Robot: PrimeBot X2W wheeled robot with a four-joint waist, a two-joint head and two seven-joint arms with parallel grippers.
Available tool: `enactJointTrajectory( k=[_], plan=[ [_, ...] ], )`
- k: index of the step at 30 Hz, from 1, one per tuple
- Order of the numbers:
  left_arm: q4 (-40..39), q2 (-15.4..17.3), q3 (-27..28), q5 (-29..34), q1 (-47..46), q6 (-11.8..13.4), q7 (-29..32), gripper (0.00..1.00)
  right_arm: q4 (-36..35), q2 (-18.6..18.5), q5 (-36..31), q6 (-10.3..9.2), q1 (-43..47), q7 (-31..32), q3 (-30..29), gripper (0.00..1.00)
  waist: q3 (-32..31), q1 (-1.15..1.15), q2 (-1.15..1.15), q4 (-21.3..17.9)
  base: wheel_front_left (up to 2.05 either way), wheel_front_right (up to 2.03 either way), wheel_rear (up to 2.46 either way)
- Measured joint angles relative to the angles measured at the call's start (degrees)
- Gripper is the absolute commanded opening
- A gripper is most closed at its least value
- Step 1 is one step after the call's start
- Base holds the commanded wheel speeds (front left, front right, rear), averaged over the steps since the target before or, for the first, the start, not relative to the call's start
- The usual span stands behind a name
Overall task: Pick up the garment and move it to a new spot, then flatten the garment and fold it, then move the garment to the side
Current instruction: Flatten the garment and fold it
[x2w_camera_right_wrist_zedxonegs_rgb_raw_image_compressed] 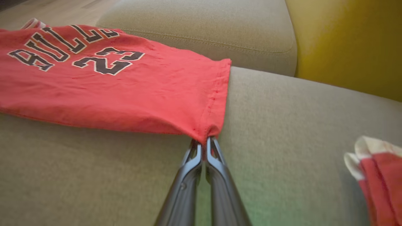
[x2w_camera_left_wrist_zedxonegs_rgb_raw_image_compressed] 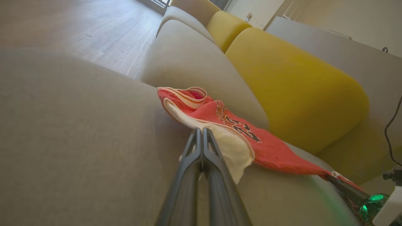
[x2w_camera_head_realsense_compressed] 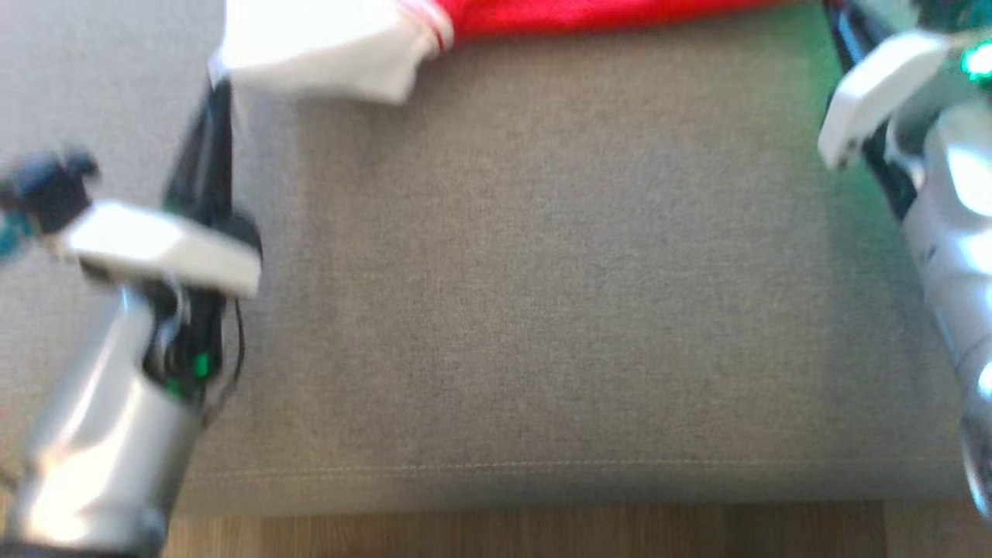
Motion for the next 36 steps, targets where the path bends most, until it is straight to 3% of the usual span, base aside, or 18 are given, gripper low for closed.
enactJointTrajectory(
  k=[9,21,24,29,33,36],
  plan=[
    [-4.8,2.3,-0.7,-5.9,22.6,0.6,2.0,0.0,-2.6,-0.9,5.1,0.0,14.9,0.4,2.8,0.0,-10.4,0.0,0.0,-1.2,0.0,0.0,0.0],
    [-20.6,3.3,3.6,-13.0,42.6,9.8,2.4,0.0,-15.8,-2.8,8.7,0.01,35.8,-0.2,0.5,0.0,-18.0,-0.01,0.0,-3.0,0.0,0.0,0.0],
    [-26.7,3.4,6.3,-13.9,47.6,12.7,1.8,0.0,-21.6,-3.8,8.0,0.02,41.2,1.2,-1.8,0.0,-18.1,0.0,0.0,-3.9,0.0,0.0,0.0],
    [-35.2,3.7,7.5,-14.3,52.0,14.8,1.5,0.0,-37.3,-3.8,6.5,0.02,49.5,6.6,-7.1,0.0,-17.7,0.0,0.0,-4.7,0.0,0.0,0.0],
    [-36.0,3.8,6.3,-13.4,49.2,15.3,2.7,0.0,-49.6,-2.7,3.3,0.01,53.4,12.5,-9.3,0.0,-17.0,0.0,0.0,-4.6,0.0,0.0,0.0],
    [-34.2,2.7,4.7,-12.7,42.2,15.2,3.7,0.0,-55.4,-2.0,0.9,0.01,53.3,16.4,-10.5,0.0,-16.1,0.0,0.0,-4.1,0.0,0.0,0.0]
  ],
)
